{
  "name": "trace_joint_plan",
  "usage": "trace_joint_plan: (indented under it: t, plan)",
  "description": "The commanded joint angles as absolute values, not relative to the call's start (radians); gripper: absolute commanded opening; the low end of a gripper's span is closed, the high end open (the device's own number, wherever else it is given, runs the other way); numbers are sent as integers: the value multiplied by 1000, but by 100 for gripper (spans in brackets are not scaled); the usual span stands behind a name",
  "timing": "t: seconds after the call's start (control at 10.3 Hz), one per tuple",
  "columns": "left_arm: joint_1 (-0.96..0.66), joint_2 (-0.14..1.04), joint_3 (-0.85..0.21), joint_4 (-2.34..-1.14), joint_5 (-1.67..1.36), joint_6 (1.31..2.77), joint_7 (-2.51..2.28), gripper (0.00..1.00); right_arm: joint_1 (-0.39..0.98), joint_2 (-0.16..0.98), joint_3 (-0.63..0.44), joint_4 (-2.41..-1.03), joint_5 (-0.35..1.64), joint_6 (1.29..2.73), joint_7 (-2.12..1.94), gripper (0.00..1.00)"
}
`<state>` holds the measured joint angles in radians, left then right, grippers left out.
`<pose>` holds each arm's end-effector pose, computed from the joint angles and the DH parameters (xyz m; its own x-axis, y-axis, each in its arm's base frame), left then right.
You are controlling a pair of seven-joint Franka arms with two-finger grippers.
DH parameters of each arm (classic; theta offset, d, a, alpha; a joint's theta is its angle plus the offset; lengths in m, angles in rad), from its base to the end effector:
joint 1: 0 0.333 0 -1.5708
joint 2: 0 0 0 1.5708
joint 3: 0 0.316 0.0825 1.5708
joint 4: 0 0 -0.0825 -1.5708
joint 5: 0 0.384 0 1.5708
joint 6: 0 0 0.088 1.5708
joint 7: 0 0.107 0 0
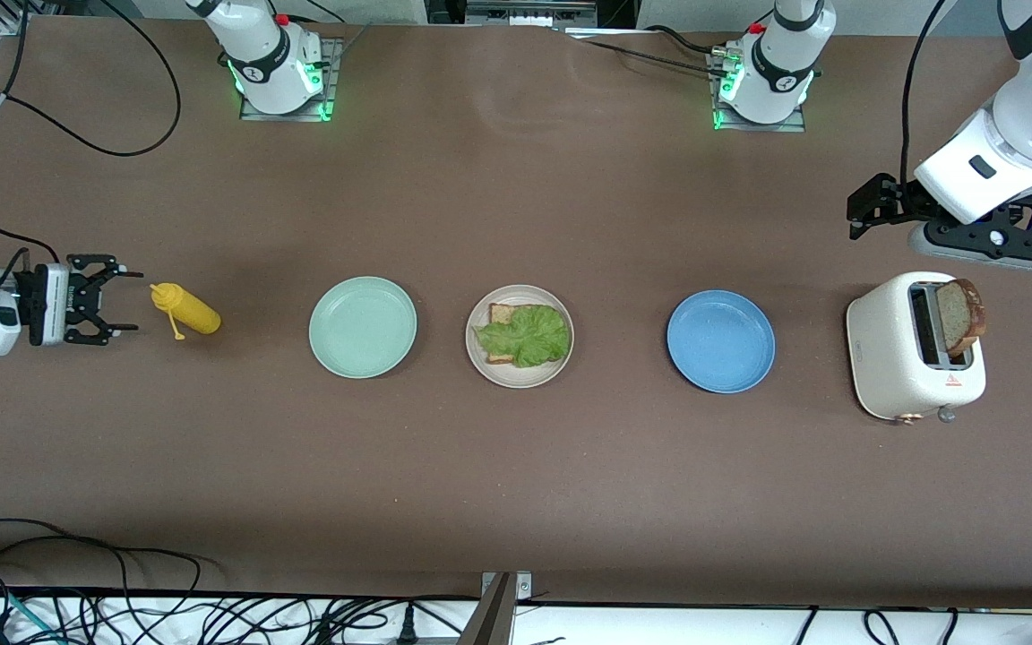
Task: Make sandwich on beige plate with both arms
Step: 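Move the right gripper back to the yellow bottle and open it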
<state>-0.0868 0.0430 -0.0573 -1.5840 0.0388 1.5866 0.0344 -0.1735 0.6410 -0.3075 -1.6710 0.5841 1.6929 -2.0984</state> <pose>0.5624 -0.0768 0.5956 0.9831 -0.1781 -0.0416 -0.1795 -0.9831 -0.0349 0.5759 -0.2235 0.2183 0.2648 0.8234 0.5018 0.9327 -0.0867 -0.3500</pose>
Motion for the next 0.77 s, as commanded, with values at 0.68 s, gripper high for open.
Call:
trace_joint_plan:
  t: [0.68]
  plan:
    - [-75,23,-61,-1583,57,1497,57,100,-193,749,-272,-1669,755,1617,-2388,100]
